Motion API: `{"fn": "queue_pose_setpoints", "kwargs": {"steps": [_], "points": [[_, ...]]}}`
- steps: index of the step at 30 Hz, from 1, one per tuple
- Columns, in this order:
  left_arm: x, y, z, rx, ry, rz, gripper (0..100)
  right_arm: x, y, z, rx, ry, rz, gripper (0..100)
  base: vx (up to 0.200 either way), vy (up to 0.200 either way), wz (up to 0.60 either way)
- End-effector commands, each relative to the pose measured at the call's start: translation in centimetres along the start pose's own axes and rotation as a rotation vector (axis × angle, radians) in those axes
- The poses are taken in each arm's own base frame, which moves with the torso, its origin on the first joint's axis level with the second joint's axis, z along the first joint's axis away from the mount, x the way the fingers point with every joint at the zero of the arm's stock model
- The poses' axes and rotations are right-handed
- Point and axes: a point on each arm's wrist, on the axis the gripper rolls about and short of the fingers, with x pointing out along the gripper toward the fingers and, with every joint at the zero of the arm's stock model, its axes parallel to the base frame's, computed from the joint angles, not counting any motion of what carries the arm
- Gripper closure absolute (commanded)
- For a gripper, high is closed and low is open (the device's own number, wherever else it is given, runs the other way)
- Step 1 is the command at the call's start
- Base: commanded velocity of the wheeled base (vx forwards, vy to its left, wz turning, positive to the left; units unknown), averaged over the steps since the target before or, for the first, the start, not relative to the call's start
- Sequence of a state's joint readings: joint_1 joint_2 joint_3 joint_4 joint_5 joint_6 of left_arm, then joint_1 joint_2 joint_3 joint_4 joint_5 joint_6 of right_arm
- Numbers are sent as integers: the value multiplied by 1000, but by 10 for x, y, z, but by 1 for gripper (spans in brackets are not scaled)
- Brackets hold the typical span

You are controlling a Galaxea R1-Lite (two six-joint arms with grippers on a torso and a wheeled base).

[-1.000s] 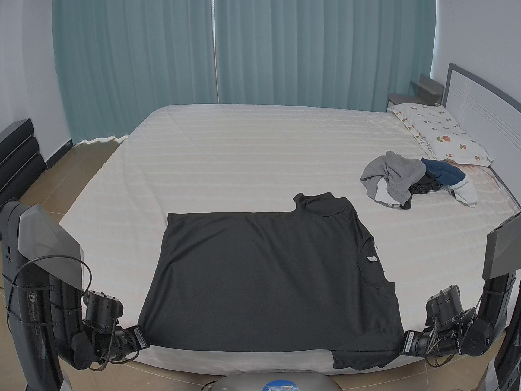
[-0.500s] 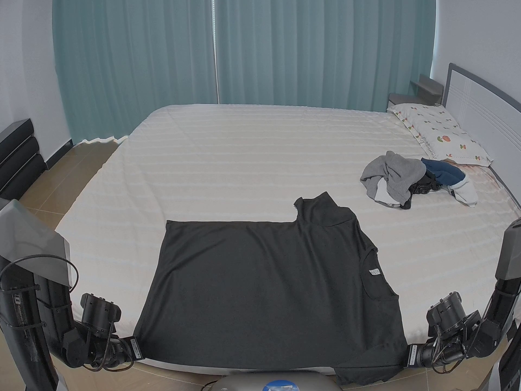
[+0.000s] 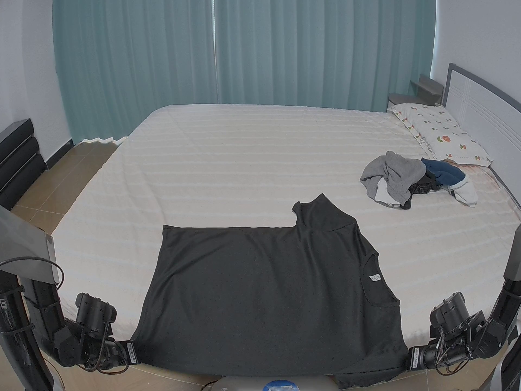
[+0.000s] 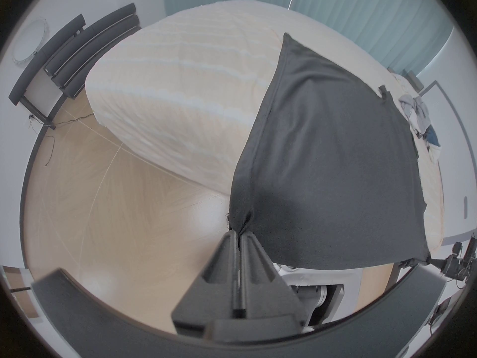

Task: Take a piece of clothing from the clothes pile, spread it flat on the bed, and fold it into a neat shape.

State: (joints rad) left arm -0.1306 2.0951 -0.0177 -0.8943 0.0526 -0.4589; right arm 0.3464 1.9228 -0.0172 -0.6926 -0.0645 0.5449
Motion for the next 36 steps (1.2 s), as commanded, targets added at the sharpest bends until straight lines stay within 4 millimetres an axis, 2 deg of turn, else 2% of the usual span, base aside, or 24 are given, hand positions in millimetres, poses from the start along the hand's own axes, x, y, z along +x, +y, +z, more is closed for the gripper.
{"fn": "queue_pose_setpoints", "kwargs": {"steps": [1,8,13,18,29,36], "points": [[-5,-4,10,-25,-102,-57,100,-3,3,8,16,-76,41,100,0,0,0],[-7,-19,43,-159,-341,-194,100,1,14,49,82,-289,133,100,0,0,0],[-5,-22,51,-171,-369,-213,100,0,15,67,113,-360,143,100,0,0,0],[-7,-30,73,-224,-456,-260,100,-2,19,90,145,-449,140,100,0,0,0],[-8,-36,82,-222,-487,-283,100,1,24,103,146,-473,157,100,0,0,0],[0,-42,95,-225,-504,-293,100,21,30,115,141,-455,154,100,0,0,0]]}}
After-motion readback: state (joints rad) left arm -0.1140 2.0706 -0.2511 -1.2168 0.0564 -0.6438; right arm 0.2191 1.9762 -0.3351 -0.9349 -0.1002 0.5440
